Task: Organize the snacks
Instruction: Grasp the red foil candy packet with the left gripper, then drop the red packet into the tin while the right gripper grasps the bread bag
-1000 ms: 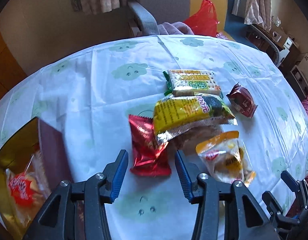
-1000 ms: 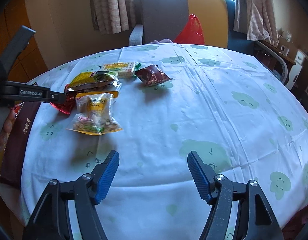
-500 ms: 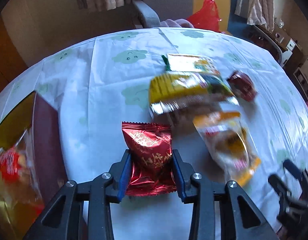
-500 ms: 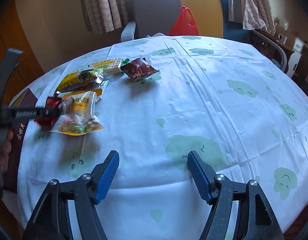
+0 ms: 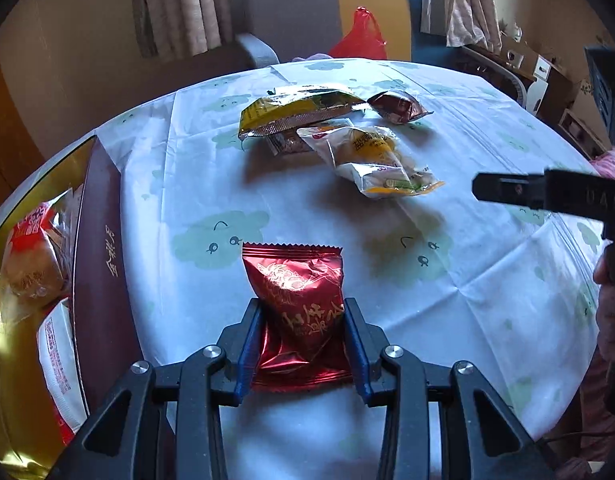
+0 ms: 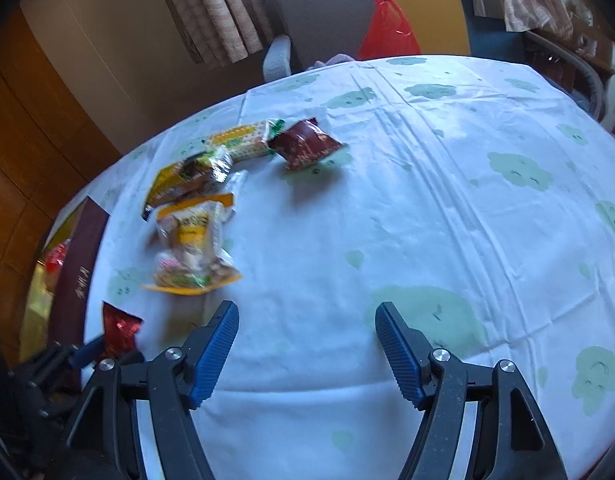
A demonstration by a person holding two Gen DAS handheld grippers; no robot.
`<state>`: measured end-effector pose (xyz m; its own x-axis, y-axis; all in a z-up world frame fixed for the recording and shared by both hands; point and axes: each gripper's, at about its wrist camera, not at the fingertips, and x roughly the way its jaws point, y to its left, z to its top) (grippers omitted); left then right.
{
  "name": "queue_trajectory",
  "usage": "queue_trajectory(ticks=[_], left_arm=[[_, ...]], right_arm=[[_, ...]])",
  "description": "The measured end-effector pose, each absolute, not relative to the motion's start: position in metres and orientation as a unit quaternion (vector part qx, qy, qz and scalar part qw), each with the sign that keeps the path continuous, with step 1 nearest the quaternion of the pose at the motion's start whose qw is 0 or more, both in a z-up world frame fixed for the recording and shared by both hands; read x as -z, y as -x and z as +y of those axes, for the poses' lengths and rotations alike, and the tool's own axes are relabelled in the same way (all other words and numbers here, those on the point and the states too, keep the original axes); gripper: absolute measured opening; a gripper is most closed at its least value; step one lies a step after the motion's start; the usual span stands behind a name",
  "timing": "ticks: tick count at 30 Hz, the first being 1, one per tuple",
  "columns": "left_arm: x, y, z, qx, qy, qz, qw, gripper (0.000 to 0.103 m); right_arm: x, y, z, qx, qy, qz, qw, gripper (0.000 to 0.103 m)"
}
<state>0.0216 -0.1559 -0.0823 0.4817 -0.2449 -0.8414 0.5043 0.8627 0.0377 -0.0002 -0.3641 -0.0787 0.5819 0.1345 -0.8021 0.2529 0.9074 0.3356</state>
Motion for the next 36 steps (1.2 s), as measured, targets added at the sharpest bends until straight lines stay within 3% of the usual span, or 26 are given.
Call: queue_trajectory(ticks=[3, 6, 9, 17, 18, 20, 21, 25, 36], left_arm=[[0.082, -0.021, -0.156, 0.221, -0.139, 0.453, 0.852, 0.04], [0.082, -0.016, -0.156, 0.221, -0.138, 0.448, 0.855, 0.04], [0.083, -0.016, -0.157, 0.222, -0.136, 0.446, 0.856, 0.04], [0.084, -0.013, -0.157, 0.22, -0.135, 0.44, 0.86, 0.04], [0.084, -0.013, -0.157, 0.22, -0.135, 0.44, 0.86, 0.04], [0.084, -0.014, -0.157, 0.219, -0.134, 0.44, 0.861, 0.04], [0.084, -0.013, -0.157, 0.219, -0.134, 0.44, 0.861, 0.04], [0.084, -0.013, -0.157, 0.217, -0.131, 0.439, 0.862, 0.04], [0.077, -0.015, -0.159, 0.226, -0.126, 0.448, 0.856, 0.039]], right_arm=[[0.069, -0.014, -0.353, 0.005, -0.213, 0.453, 0.866, 0.073], [0.061, -0.032, -0.339, -0.023, -0.206, 0.453, 0.867, 0.088], [0.057, -0.051, -0.324, -0.05, -0.19, 0.456, 0.868, 0.096], [0.068, -0.096, -0.306, -0.061, -0.159, 0.486, 0.857, 0.097], [0.07, -0.098, -0.302, -0.065, -0.15, 0.492, 0.855, 0.095], [0.076, -0.098, -0.293, -0.063, -0.106, 0.507, 0.853, 0.054], [0.078, -0.095, -0.291, -0.063, -0.091, 0.512, 0.852, 0.052], [0.072, -0.067, -0.292, -0.06, -0.064, 0.506, 0.858, 0.045], [0.084, -0.014, -0.315, -0.03, -0.11, 0.496, 0.861, 0.046]])
